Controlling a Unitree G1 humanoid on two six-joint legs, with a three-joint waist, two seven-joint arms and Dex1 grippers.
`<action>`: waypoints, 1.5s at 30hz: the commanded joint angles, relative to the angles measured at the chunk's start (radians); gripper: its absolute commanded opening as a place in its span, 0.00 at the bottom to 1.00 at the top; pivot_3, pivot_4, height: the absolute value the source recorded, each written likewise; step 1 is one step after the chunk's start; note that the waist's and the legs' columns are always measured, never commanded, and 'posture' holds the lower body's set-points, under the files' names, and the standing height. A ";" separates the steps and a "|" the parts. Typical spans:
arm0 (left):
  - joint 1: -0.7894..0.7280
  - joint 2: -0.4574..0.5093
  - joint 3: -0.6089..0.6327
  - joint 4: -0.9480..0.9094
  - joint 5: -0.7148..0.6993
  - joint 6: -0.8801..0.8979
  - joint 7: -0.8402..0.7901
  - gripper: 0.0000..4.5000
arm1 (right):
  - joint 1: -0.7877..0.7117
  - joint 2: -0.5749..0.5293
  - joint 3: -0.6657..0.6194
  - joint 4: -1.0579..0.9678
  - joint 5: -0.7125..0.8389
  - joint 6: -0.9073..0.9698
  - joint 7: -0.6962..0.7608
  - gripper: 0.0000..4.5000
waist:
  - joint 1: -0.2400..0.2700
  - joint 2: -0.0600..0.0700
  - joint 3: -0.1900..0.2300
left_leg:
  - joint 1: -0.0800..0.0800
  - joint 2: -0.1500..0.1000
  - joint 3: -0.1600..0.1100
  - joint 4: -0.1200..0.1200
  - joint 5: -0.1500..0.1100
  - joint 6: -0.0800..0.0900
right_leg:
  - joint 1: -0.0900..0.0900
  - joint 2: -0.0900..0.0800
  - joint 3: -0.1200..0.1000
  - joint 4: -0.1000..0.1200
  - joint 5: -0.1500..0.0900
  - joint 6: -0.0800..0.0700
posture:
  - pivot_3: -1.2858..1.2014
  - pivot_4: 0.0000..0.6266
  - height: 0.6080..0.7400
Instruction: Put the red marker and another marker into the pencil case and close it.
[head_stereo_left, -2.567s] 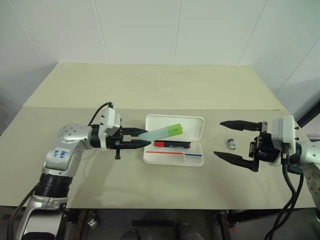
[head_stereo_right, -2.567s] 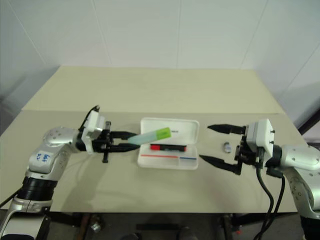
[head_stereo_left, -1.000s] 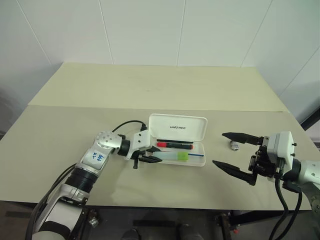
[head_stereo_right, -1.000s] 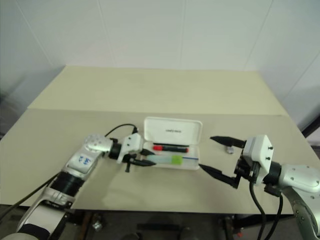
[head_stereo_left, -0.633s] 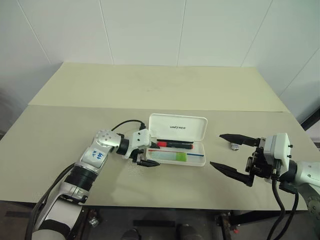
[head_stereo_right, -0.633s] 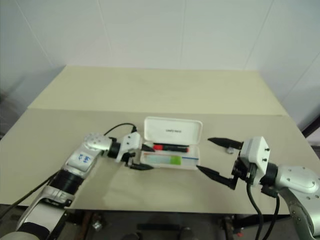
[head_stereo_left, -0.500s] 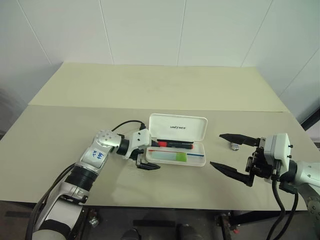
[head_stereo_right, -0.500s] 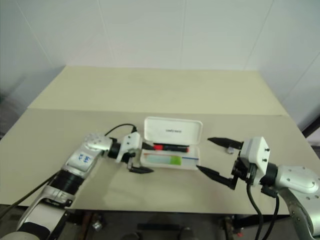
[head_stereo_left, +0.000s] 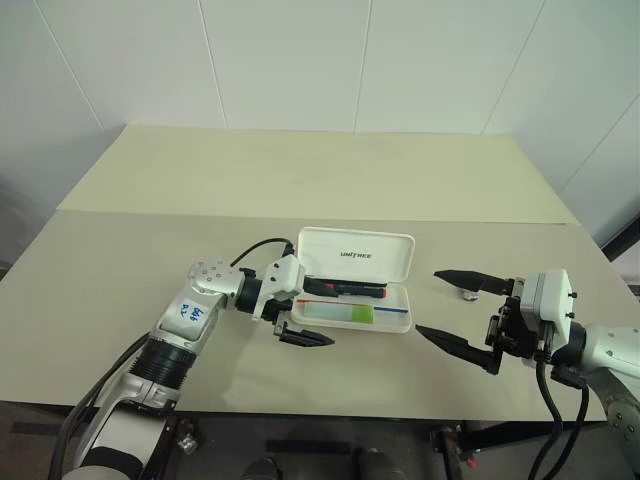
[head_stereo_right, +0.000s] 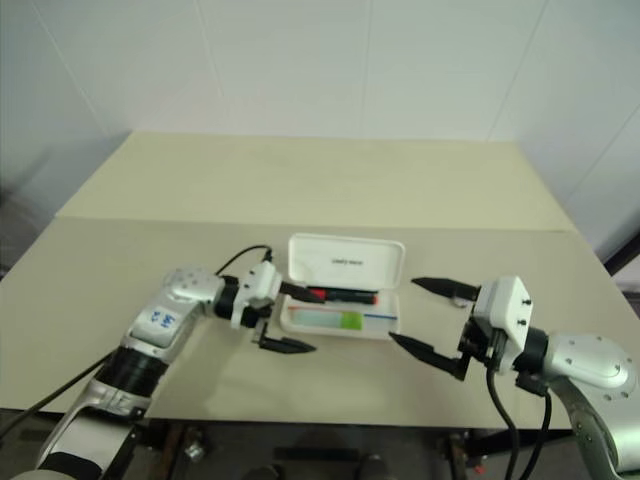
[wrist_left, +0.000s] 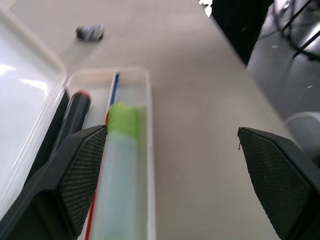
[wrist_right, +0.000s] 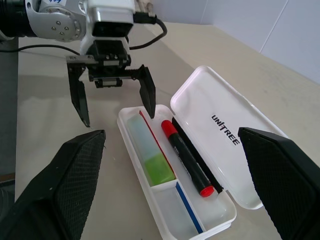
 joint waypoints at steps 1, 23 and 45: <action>0.016 0.021 0.026 -0.051 -0.046 0.020 -0.027 1.00 | -0.002 0.017 -0.003 0.000 -0.012 -0.011 -0.038 1.00 | -0.001 0.000 0.000 | 0.000 0.000 0.000 0.000 0.000 0.000 | 0.000 0.000 0.000 0.000 0.000 0.000 | 0.52 0.24 1.00; 0.018 0.130 0.282 -0.150 -0.280 0.194 0.013 1.00 | -0.147 0.239 0.030 0.260 -0.292 0.243 -0.617 1.00 | -0.007 0.000 0.000 | 0.000 0.000 0.000 0.002 0.000 0.000 | -0.002 0.000 0.000 0.006 -0.003 -0.006 | 0.52 0.24 1.00; 0.010 0.170 0.321 -0.184 -0.295 0.195 0.041 1.00 | -0.251 0.336 0.021 0.468 -0.289 0.211 -0.663 0.30 | -0.028 0.000 0.000 | 0.000 0.000 0.000 0.000 0.000 -0.001 | -0.004 0.000 0.000 0.008 0.000 0.000 | 0.52 0.24 1.00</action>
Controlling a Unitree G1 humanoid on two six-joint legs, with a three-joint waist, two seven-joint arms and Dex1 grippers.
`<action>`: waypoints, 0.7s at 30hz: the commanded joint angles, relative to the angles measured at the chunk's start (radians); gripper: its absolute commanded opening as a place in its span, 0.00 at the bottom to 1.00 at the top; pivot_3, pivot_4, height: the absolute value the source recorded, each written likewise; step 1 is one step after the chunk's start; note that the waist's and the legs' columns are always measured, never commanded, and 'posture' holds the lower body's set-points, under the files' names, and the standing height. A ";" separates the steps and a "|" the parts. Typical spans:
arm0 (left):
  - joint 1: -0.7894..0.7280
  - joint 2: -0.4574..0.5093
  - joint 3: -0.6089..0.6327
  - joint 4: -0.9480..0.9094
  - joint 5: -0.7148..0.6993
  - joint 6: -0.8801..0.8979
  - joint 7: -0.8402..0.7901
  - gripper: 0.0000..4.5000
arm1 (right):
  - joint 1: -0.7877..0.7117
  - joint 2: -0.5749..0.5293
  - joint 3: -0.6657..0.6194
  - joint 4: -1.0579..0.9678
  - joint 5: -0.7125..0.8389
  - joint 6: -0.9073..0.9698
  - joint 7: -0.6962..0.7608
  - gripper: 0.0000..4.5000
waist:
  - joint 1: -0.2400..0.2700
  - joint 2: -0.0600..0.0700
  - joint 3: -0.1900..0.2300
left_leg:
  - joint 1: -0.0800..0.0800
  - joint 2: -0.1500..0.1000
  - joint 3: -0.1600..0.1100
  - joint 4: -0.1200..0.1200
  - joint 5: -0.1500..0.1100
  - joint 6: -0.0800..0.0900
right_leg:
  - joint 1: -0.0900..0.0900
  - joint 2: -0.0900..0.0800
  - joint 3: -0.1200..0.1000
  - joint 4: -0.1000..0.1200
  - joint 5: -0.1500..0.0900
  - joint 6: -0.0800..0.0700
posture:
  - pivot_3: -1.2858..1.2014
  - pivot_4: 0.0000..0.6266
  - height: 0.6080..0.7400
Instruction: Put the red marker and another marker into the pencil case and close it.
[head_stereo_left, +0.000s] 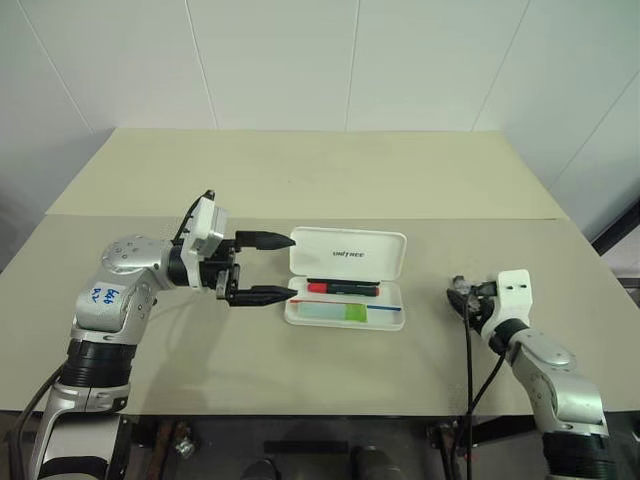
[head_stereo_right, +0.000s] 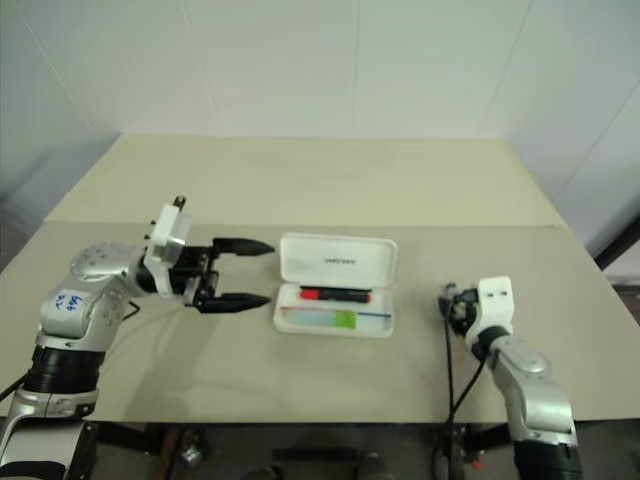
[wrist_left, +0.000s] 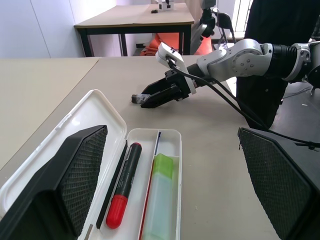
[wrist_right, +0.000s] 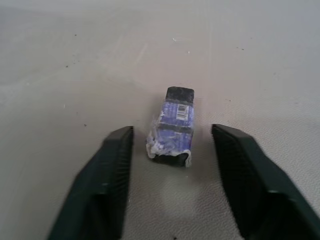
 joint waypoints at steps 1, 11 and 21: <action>-0.021 0.011 0.026 -0.030 -0.023 -0.017 0.004 1.00 | -0.026 -0.001 -0.025 -0.024 0.015 0.006 -0.012 0.23 | 0.000 0.000 0.000 | 0.000 0.000 0.000 0.000 0.000 0.000 | 0.000 0.000 0.000 0.000 0.000 0.000 | 0.52 0.24 1.00; -0.016 -0.008 0.017 -0.018 -0.015 -0.047 0.019 1.00 | -0.057 -0.078 -0.044 -0.025 0.018 -0.041 0.065 0.08 | 0.000 0.000 0.000 | -0.003 0.000 0.000 -0.001 0.000 0.000 | -0.006 0.000 0.000 0.003 0.000 0.001 | 0.52 0.24 1.00; -0.003 -0.023 0.002 0.010 -0.007 -0.089 0.006 1.00 | -0.087 -0.332 -0.039 -0.050 0.187 -0.220 0.612 0.08 | -0.001 0.000 0.000 | -0.003 0.000 0.001 -0.001 0.000 0.000 | -0.006 0.000 0.001 0.003 0.000 0.001 | 0.52 0.24 1.00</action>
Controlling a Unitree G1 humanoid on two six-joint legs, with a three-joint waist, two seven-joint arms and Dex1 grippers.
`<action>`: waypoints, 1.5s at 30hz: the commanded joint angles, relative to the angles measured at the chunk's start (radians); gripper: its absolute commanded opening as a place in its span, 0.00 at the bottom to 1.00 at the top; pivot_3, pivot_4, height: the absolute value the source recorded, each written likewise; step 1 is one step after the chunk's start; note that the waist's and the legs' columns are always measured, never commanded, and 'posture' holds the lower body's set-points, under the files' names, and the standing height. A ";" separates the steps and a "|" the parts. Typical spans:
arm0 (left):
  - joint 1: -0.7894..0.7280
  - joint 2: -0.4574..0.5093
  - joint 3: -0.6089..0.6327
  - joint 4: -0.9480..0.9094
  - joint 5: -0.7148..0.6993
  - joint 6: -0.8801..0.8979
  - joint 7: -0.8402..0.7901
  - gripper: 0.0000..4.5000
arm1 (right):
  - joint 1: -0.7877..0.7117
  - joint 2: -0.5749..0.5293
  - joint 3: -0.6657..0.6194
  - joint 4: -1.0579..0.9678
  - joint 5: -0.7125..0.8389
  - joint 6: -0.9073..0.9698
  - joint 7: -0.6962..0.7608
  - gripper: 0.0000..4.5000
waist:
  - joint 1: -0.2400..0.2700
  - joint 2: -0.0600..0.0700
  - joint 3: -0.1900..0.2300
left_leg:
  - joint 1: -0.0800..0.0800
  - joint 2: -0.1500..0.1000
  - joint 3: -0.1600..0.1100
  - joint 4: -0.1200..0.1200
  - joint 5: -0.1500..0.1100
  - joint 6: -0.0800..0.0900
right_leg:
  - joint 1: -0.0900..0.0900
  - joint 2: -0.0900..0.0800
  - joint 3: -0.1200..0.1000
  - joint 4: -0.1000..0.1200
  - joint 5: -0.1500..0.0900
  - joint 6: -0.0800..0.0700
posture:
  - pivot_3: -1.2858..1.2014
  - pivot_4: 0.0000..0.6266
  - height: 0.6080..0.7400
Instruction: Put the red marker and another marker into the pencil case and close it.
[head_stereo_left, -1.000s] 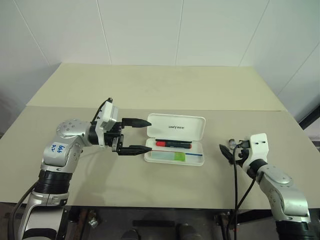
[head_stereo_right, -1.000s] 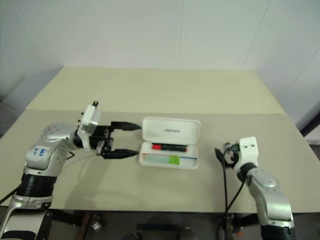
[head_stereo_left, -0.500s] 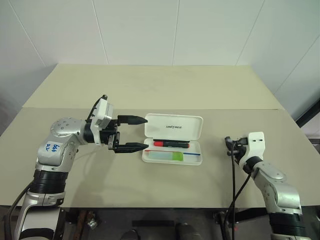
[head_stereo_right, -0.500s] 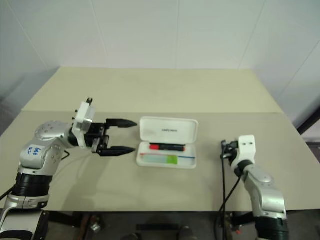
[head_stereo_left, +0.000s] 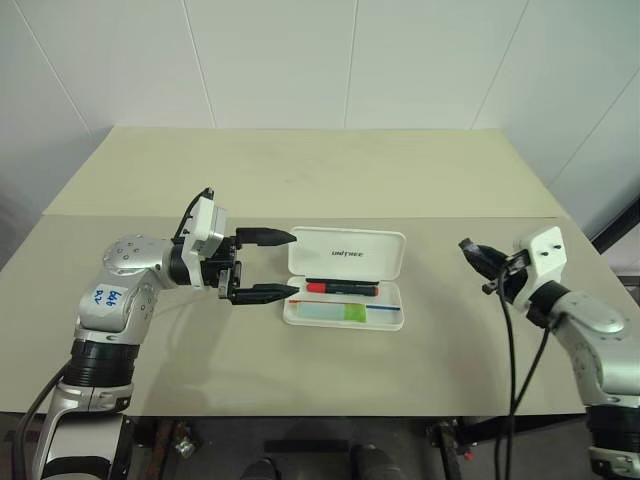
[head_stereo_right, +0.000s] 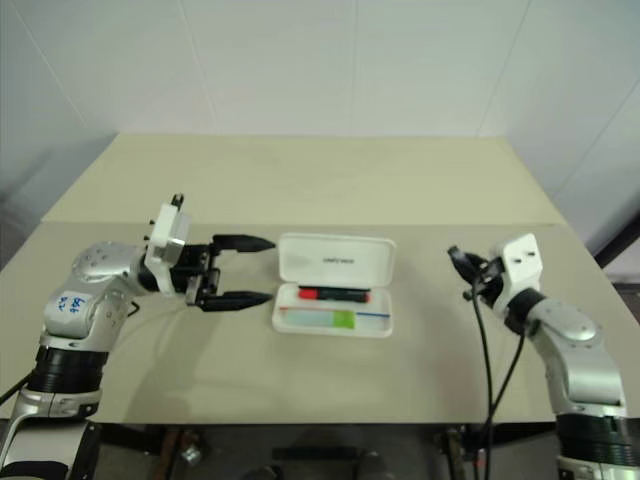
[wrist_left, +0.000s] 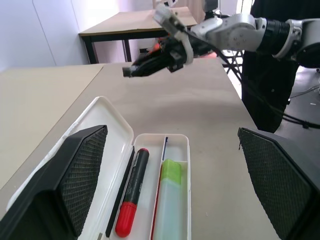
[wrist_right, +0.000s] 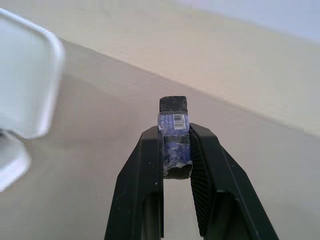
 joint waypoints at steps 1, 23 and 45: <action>0.002 -0.006 0.003 -0.004 -0.008 -0.026 -0.007 1.00 | 0.009 -0.074 -0.005 -0.090 0.116 -0.028 0.243 0.08 | 0.000 0.000 0.000 | 0.000 0.000 0.000 0.000 0.000 0.000 | 0.000 0.000 0.000 0.000 0.000 0.000 | 0.52 0.24 1.00; 0.073 0.018 -0.041 -0.001 0.035 -0.094 -0.062 1.00 | -0.199 0.017 0.364 0.155 -0.019 -0.236 0.647 0.08 | 0.000 0.000 0.000 | 0.000 0.000 0.000 0.001 0.000 -0.001 | 0.000 0.000 0.000 0.002 0.000 0.000 | 0.52 0.24 1.00; 0.079 0.026 -0.041 -0.013 0.046 -0.101 -0.066 1.00 | -0.318 0.094 0.382 0.470 -0.130 -0.389 0.708 0.38 | -0.004 0.000 0.000 | 0.002 0.000 -0.001 0.002 0.001 -0.001 | -0.001 0.000 0.000 0.008 -0.001 -0.001 | 0.52 0.24 1.00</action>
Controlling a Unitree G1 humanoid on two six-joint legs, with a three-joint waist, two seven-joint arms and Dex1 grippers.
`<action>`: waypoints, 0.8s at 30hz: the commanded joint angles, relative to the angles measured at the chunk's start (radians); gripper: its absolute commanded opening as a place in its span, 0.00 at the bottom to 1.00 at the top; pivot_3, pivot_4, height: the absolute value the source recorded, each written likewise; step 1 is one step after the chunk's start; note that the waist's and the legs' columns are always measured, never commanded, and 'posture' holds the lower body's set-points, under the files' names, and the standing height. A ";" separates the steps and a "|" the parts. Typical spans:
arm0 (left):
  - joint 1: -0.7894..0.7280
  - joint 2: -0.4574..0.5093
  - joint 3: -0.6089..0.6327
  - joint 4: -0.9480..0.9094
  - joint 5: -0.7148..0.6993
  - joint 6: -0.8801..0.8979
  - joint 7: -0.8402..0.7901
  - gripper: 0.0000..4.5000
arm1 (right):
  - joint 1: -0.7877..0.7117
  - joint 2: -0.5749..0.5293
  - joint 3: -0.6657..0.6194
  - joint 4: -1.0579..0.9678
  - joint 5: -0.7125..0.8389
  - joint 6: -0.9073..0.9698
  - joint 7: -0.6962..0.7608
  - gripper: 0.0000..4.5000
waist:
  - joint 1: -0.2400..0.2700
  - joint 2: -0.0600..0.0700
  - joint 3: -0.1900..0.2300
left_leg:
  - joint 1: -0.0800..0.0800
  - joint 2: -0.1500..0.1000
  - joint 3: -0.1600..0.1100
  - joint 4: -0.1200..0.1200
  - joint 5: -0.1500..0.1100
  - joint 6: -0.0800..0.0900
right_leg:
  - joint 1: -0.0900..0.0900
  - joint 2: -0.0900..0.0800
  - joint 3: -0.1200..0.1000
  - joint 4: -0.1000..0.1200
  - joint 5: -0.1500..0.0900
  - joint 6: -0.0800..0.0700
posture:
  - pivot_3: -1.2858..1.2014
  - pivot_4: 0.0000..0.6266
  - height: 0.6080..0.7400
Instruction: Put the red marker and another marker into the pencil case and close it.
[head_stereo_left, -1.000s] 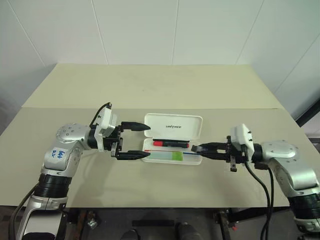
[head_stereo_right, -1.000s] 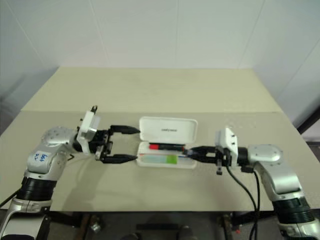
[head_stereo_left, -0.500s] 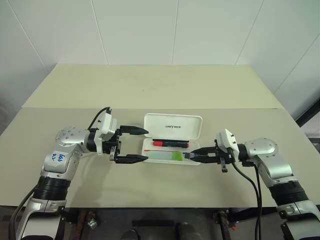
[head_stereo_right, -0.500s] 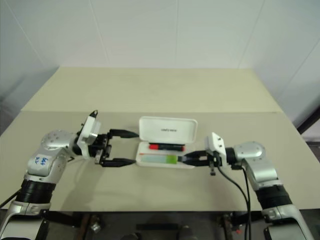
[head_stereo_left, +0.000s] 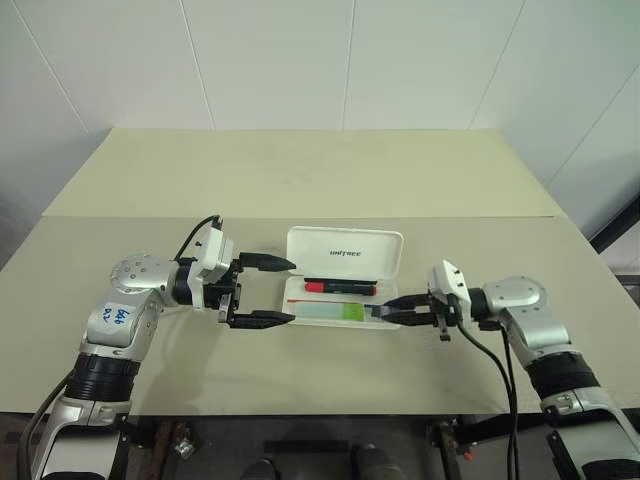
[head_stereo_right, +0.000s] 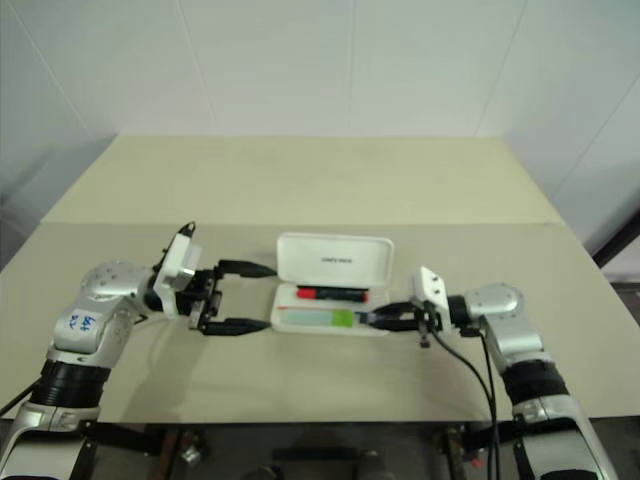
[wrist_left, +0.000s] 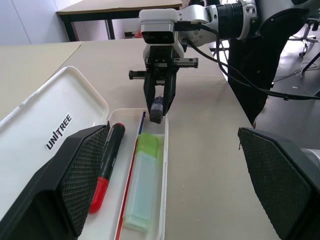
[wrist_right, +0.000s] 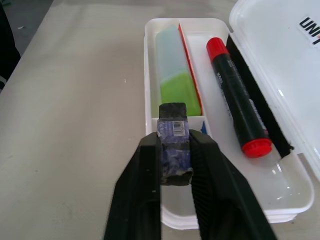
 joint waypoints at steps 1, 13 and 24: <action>-0.003 0.014 0.003 -0.034 0.001 -0.018 -0.004 1.00 | -0.023 0.010 -0.006 0.006 0.001 -0.026 0.015 0.47 | 0.000 0.000 0.000 | 0.000 0.000 0.000 0.000 0.000 0.000 | 0.000 0.000 0.000 0.000 0.000 0.000 | 0.52 0.24 1.00; -0.010 0.012 0.004 -0.020 0.008 -0.006 0.010 1.00 | 0.008 -0.013 -0.071 -0.152 0.081 0.057 -0.010 0.99 | -0.001 0.000 0.000 | 0.000 0.000 0.000 0.000 0.000 0.000 | 0.000 0.000 0.000 0.001 0.000 0.000 | 0.52 0.24 1.00; -0.009 0.010 0.080 0.069 -0.050 0.018 0.024 1.00 | 0.161 -0.096 -0.238 -0.447 0.260 0.261 -0.100 0.99 | 0.003 0.000 0.000 | 0.000 0.000 -0.001 0.000 0.000 0.000 | 0.000 0.000 0.000 0.001 0.000 0.000 | 0.52 0.24 1.00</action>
